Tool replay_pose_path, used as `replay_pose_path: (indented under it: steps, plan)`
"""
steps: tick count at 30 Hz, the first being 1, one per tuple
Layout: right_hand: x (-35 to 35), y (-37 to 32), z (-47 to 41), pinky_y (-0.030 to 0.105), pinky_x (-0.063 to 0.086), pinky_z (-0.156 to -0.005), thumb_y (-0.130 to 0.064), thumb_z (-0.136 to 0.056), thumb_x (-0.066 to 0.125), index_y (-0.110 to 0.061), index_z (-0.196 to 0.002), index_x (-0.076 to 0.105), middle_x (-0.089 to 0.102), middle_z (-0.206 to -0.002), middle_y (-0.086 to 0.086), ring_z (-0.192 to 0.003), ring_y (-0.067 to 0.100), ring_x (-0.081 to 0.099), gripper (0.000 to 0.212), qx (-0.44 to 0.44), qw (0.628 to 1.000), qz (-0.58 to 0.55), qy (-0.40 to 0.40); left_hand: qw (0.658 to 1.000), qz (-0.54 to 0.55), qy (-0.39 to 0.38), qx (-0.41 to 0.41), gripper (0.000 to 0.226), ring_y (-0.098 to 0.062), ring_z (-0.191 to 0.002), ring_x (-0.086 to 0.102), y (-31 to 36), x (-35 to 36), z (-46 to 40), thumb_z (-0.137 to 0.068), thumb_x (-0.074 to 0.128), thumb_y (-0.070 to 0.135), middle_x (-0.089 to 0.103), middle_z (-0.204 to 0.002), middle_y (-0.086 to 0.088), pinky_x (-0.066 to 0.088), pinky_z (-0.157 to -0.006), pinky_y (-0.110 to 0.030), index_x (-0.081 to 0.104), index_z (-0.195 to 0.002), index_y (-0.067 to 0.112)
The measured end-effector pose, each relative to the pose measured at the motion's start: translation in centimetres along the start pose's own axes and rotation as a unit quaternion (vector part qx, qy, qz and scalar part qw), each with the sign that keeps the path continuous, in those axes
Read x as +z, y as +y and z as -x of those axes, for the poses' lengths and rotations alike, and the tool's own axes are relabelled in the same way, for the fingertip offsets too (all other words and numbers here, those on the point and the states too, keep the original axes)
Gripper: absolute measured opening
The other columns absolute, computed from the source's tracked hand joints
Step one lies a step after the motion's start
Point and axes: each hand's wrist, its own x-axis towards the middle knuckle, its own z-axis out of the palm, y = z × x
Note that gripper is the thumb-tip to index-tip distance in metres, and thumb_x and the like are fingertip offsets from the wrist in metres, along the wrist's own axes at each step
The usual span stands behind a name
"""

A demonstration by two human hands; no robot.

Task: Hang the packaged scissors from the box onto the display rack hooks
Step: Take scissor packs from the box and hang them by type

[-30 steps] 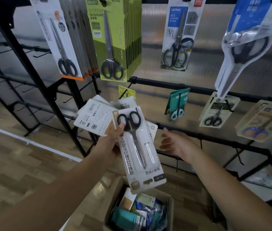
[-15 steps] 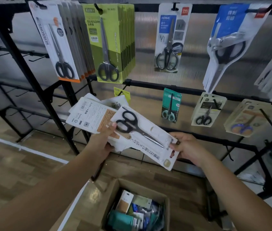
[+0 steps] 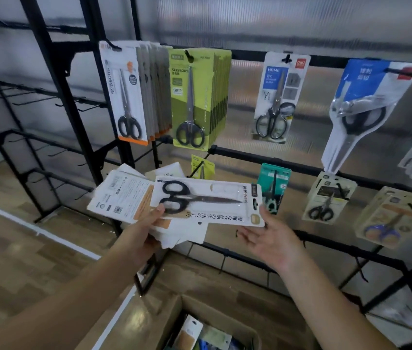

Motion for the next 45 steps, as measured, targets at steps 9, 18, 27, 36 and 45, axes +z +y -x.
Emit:
replay_pose_path:
  steps: [9,18,27,36,45]
  plan:
    - [8.6,0.6,-2.7,0.031,0.054,-0.063,0.003,-0.092,0.046,-0.013,-0.097,0.058,0.073,-0.077,0.003,-0.068,0.016,0.071,0.020,-0.109,0.994,0.002,-0.020,0.996,-0.026,-0.028,0.075,0.036,-0.029,-0.102,0.064,3.3,-4.0,1.3,-0.094,0.040,0.009,0.065,-0.114,-0.015,0.058,-0.075,-0.038,0.053,-0.128,0.008]
    - [15.3,-3.3,-4.0,0.027,0.056,-0.056,0.003,-0.090,0.051,-0.014,-0.092,0.057,0.068,-0.088,0.006,-0.072,0.016,0.068,0.019,-0.204,0.979,0.021,-0.015,0.991,-0.038,-0.010,0.130,0.048,-0.027,-0.073,0.065,8.4,-9.5,-0.8,-0.075,0.071,0.021,0.065,-0.088,-0.014,0.054,-0.053,-0.031,0.052,-0.114,0.000]
    - [19.8,-5.3,-5.0,0.025,0.055,-0.052,0.002,-0.090,0.054,-0.013,-0.093,0.055,0.065,-0.097,0.008,-0.072,0.016,0.064,0.015,-0.263,0.961,0.081,0.014,0.988,-0.025,-0.014,0.151,0.027,-0.021,-0.083,0.068,12.7,-11.6,-4.6,-0.079,0.054,0.009,0.069,-0.093,-0.005,0.057,-0.064,-0.030,0.059,-0.106,0.010]
    - [20.4,-5.4,-5.1,0.026,0.054,-0.060,0.001,-0.091,0.053,-0.009,-0.113,0.053,0.064,-0.103,0.009,-0.084,0.021,0.064,0.025,-0.295,0.943,0.149,0.038,0.992,-0.054,-0.031,0.109,0.022,-0.018,-0.076,0.071,14.7,-13.9,-6.8,-0.079,0.058,0.009,0.074,-0.086,-0.002,0.059,-0.061,-0.031,0.061,-0.101,0.014]
    - [14.9,-7.5,-2.9,0.024,0.053,-0.049,0.004,-0.089,0.054,-0.012,-0.103,0.055,0.068,-0.079,0.002,-0.064,0.015,0.067,0.022,-0.331,0.927,0.153,0.083,0.983,-0.115,-0.108,0.090,0.021,-0.015,-0.070,0.071,14.3,-11.2,-8.6,-0.089,0.049,-0.002,0.073,-0.079,0.000,0.058,-0.058,-0.026,0.063,-0.096,0.012]
